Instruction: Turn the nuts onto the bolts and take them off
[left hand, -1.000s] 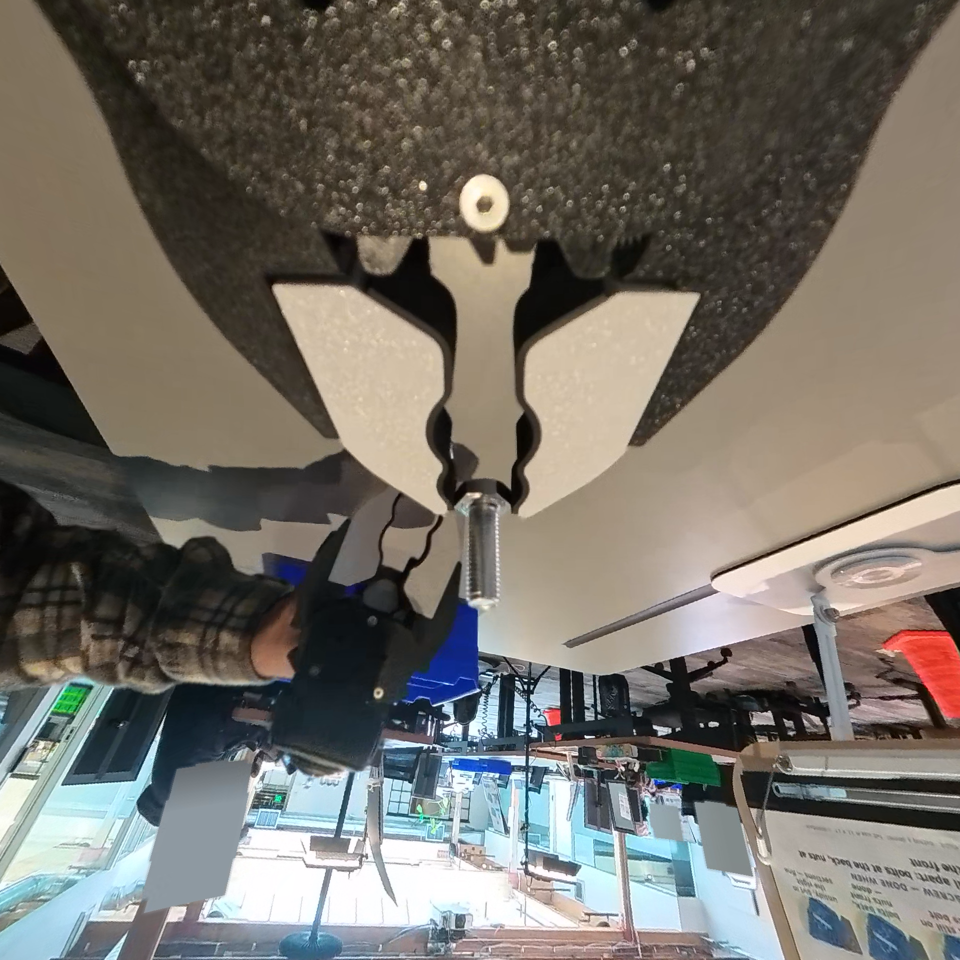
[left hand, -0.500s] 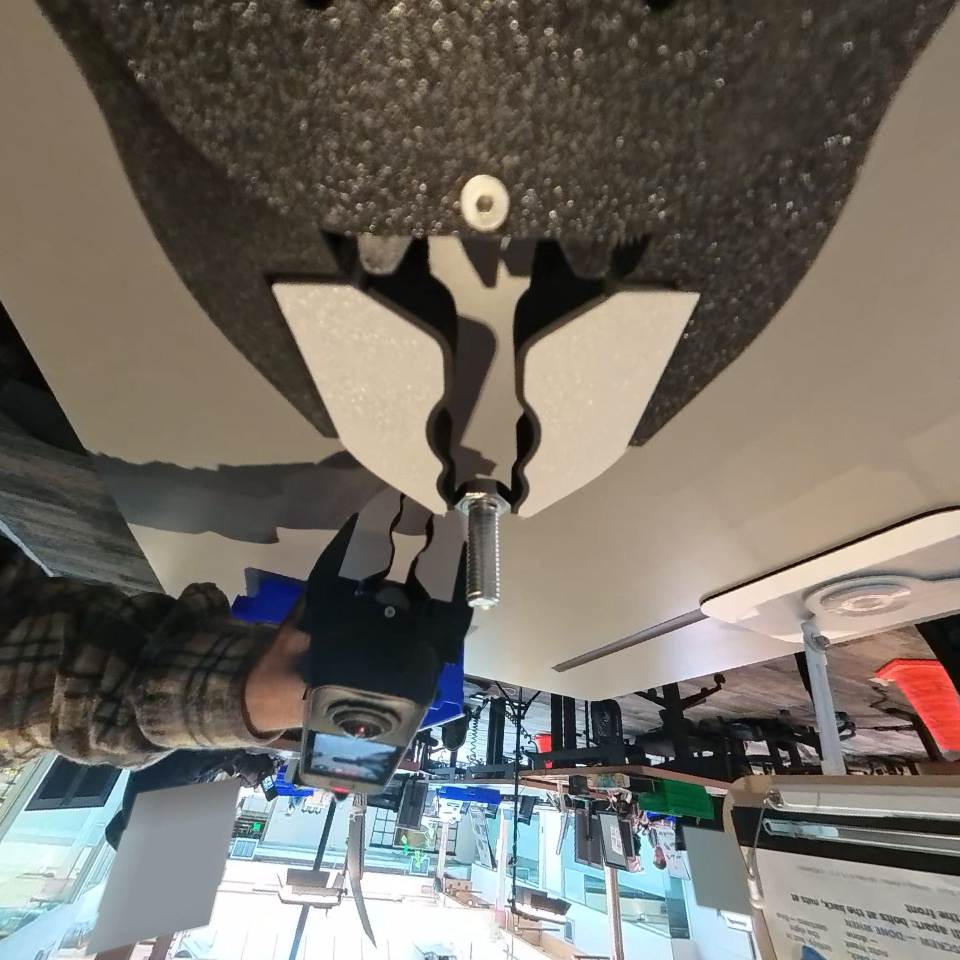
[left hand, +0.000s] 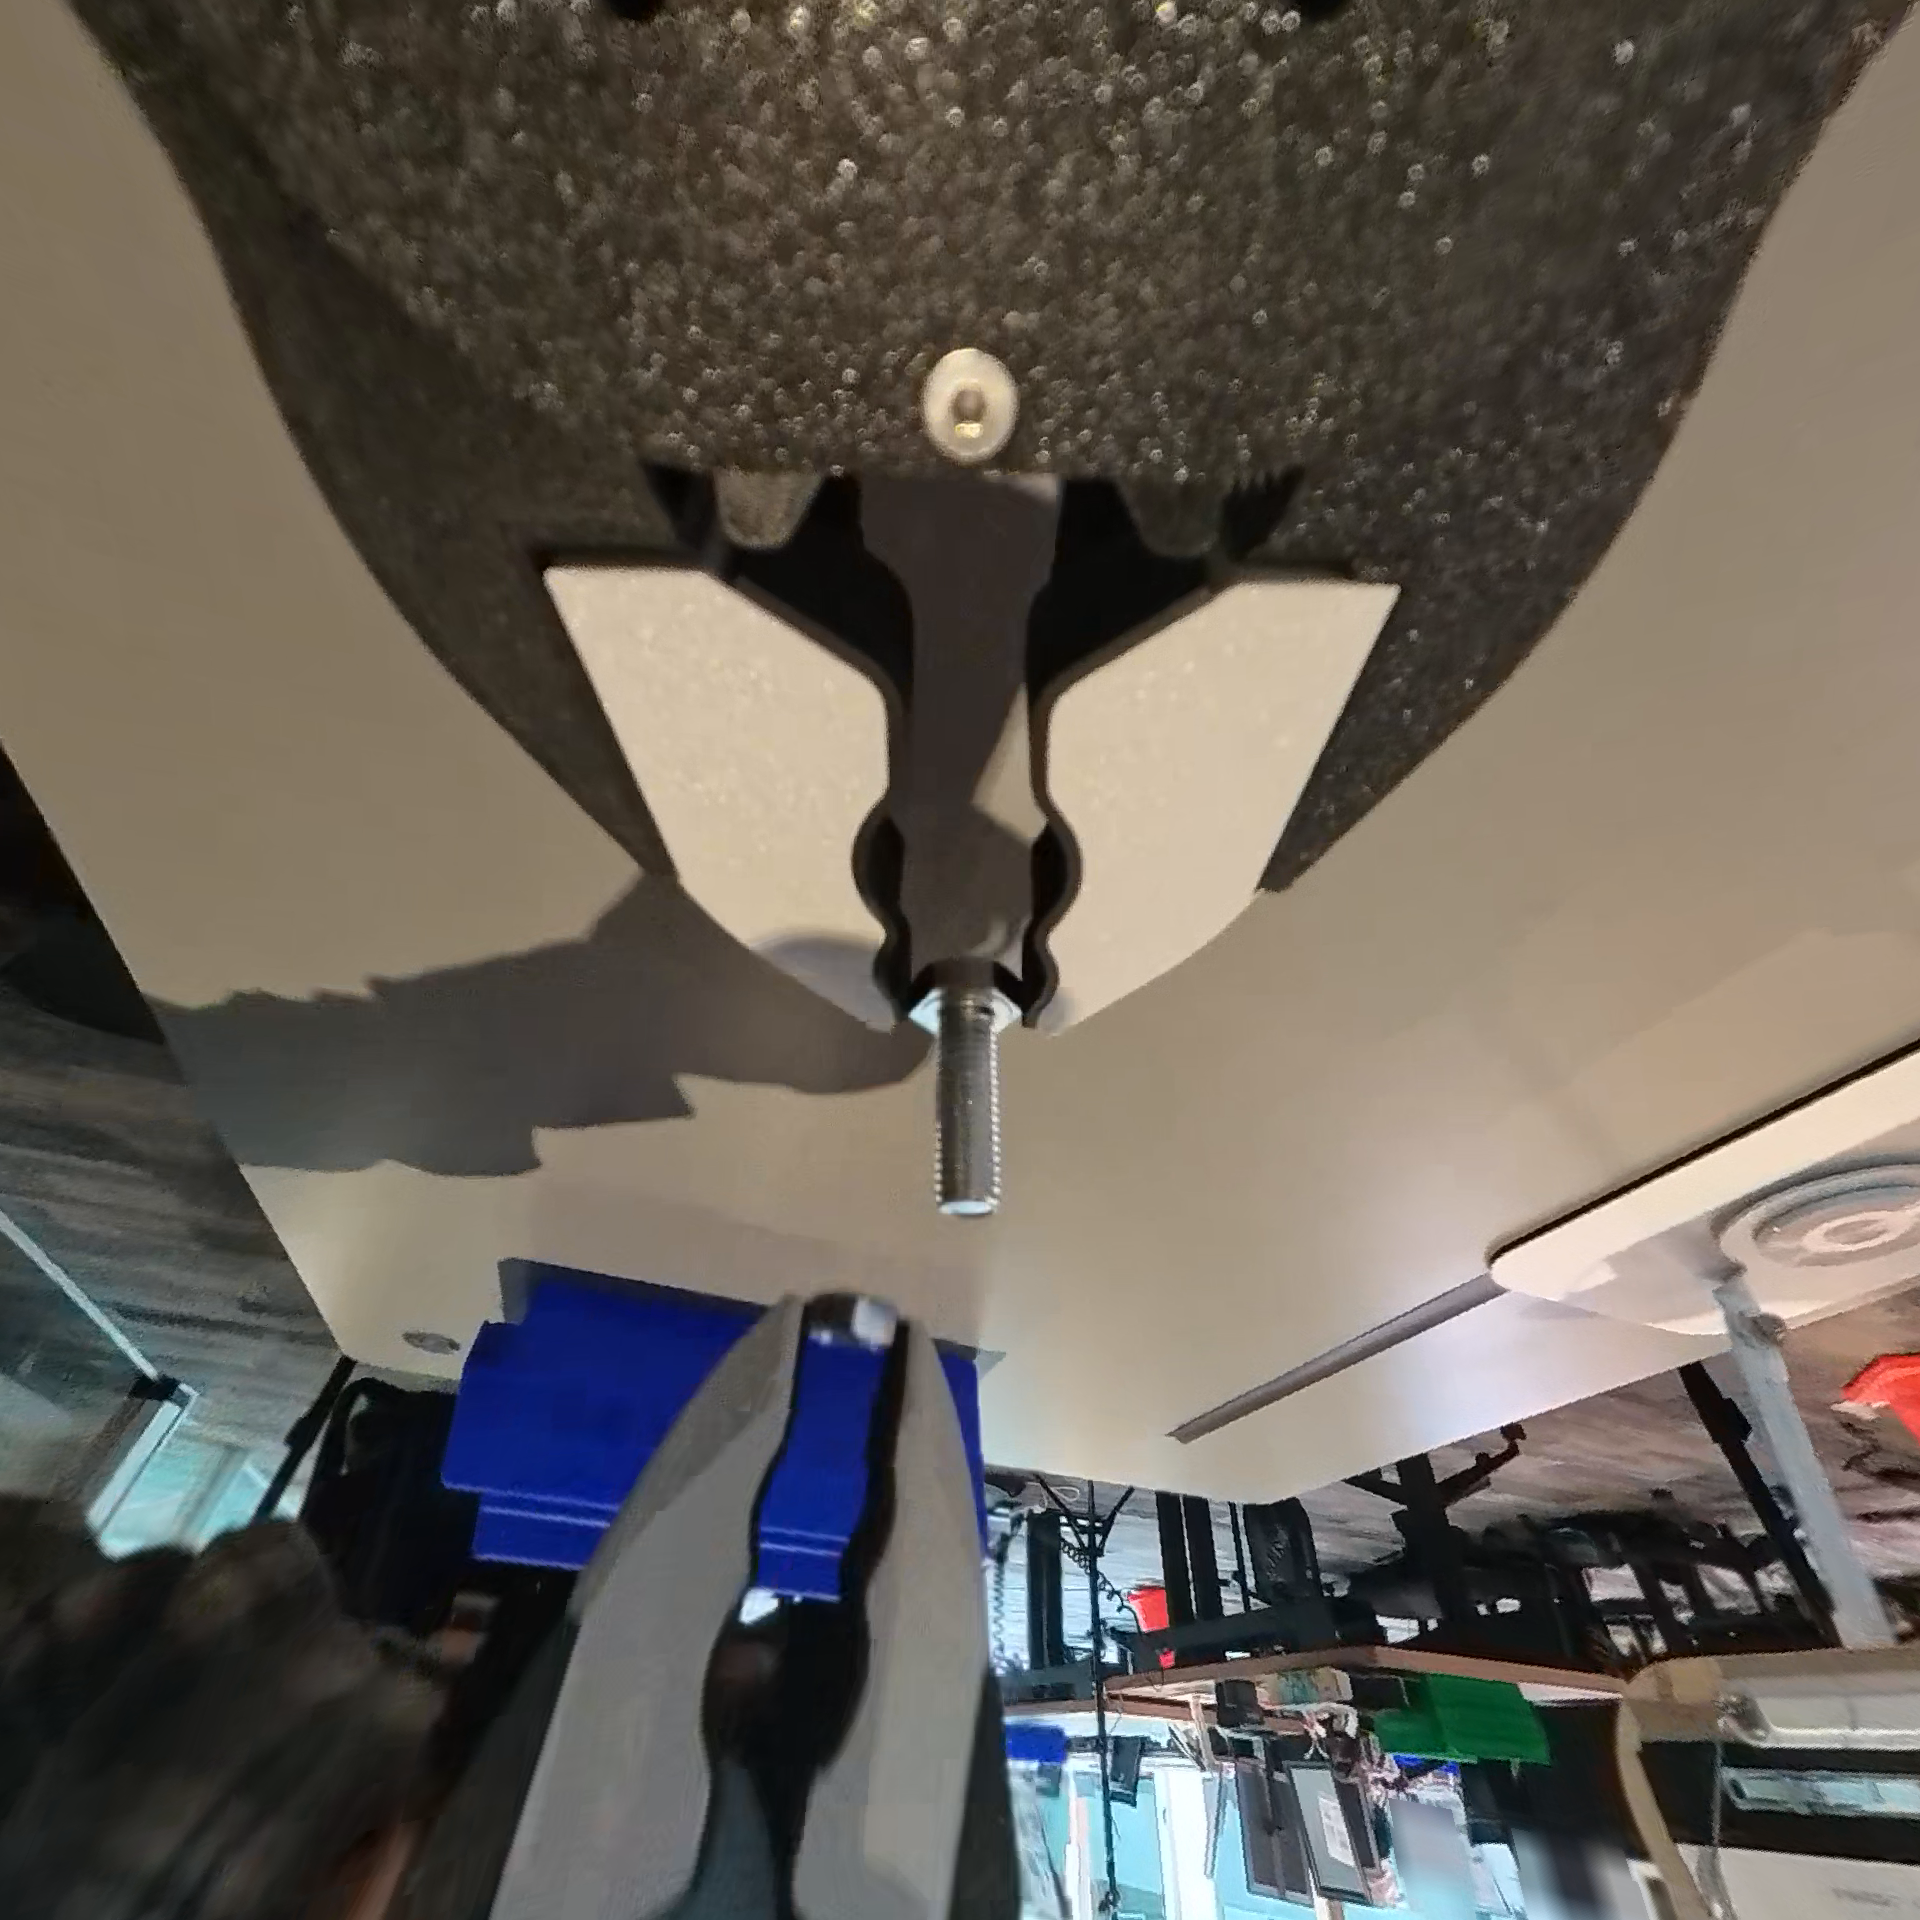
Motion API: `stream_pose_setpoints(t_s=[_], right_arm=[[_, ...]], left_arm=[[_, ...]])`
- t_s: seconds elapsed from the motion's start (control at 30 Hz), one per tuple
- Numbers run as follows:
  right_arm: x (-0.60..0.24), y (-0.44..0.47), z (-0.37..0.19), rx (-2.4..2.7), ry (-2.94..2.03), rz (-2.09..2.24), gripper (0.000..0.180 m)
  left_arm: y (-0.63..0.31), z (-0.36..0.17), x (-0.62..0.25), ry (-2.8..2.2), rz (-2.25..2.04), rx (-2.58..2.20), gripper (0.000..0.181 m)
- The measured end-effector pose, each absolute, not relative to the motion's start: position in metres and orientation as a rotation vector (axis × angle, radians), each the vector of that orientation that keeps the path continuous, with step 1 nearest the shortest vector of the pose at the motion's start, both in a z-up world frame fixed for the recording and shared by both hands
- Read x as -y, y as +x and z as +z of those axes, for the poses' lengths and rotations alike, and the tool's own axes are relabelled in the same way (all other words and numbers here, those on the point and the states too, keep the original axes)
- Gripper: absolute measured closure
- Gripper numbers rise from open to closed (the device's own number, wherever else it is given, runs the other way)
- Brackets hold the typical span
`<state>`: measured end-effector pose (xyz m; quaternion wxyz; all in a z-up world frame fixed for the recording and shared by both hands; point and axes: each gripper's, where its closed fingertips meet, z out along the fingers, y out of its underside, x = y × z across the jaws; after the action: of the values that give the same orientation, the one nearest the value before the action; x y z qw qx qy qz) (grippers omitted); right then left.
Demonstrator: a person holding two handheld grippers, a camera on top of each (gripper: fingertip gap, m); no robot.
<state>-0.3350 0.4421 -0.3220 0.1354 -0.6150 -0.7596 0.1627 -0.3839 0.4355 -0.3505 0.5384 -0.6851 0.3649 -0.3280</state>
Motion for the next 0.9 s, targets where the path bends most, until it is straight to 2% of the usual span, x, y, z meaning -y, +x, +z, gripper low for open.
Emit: stream_pose_setpoints(t_s=[0.1, 0.3, 0.9], right_arm=[[-0.432, -0.358, -0.299, 2.220, -1.721, 0.487, 0.162], [-0.422, -0.381, -0.288, 2.256, -1.713, 0.518, 0.162], [-0.425, -0.388, -0.307, 2.251, -1.770, 0.502, 0.162]], left_arm=[[-0.381, -0.347, -0.432, -1.617, -0.752, -0.897, 0.161], [-0.380, -0.340, -0.429, -1.604, -0.657, -0.938, 0.161], [-0.382, -0.339, -0.430, -1.637, -0.644, -0.921, 0.162]])
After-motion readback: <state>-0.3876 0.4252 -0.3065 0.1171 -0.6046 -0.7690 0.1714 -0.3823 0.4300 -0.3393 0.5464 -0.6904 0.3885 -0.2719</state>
